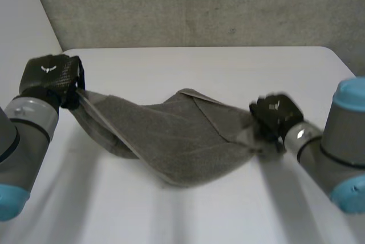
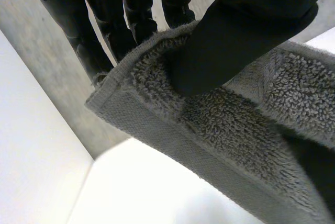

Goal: Fold the towel.

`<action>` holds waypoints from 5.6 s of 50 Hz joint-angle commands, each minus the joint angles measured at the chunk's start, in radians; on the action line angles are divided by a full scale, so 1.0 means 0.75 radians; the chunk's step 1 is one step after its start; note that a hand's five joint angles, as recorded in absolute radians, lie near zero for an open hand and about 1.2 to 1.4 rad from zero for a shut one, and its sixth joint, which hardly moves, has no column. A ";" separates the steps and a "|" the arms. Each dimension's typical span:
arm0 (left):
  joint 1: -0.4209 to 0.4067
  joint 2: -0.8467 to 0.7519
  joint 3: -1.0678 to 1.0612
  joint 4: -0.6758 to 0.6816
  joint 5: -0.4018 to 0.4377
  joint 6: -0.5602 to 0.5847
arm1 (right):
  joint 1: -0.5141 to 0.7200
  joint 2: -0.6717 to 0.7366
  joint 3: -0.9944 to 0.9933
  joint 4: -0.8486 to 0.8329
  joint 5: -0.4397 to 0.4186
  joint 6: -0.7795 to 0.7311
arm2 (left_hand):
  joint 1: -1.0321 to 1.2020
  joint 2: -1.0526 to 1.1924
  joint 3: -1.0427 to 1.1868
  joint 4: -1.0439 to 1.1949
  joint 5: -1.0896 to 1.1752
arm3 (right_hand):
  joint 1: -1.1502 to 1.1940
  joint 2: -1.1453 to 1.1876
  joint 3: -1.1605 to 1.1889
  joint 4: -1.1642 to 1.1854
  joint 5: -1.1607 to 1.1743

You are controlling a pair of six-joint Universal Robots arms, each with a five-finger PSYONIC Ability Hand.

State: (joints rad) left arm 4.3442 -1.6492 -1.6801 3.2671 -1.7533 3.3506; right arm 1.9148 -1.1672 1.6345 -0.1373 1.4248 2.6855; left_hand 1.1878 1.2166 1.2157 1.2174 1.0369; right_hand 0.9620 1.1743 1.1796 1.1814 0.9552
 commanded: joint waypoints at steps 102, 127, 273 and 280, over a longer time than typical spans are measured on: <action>0.057 -0.118 -0.049 0.238 -0.004 0.061 | -0.135 0.071 0.144 0.009 -0.182 0.099 | 0.278 0.240 0.241 0.238 0.246 | -0.382 -0.666 -0.673 -0.675 -0.606; 0.059 -0.133 -0.057 0.254 -0.004 0.063 | 0.000 0.388 -0.296 -0.003 -0.151 0.156 | 0.278 0.240 0.241 0.238 0.246 | 0.577 0.294 0.287 0.284 0.353; 0.067 -0.474 -0.042 0.272 0.108 0.404 | -0.307 0.067 -0.079 0.101 -0.306 -0.541 | 0.278 0.240 0.241 0.238 0.246 | 0.579 0.296 0.289 0.286 0.355; 0.157 -0.060 -0.269 -0.130 0.108 0.552 | -0.462 -0.175 -0.005 1.044 -0.300 -0.843 | 0.278 0.240 0.241 0.238 0.246 | 0.579 0.296 0.289 0.286 0.355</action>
State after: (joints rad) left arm 4.4173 -1.8976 -1.7856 3.3723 -1.6720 3.7017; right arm 1.6589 -1.1675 1.5930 0.1236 1.1979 2.2233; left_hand 1.1867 1.2180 1.2175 1.2180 1.0377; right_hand 0.9546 1.1767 1.1923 1.1972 0.9886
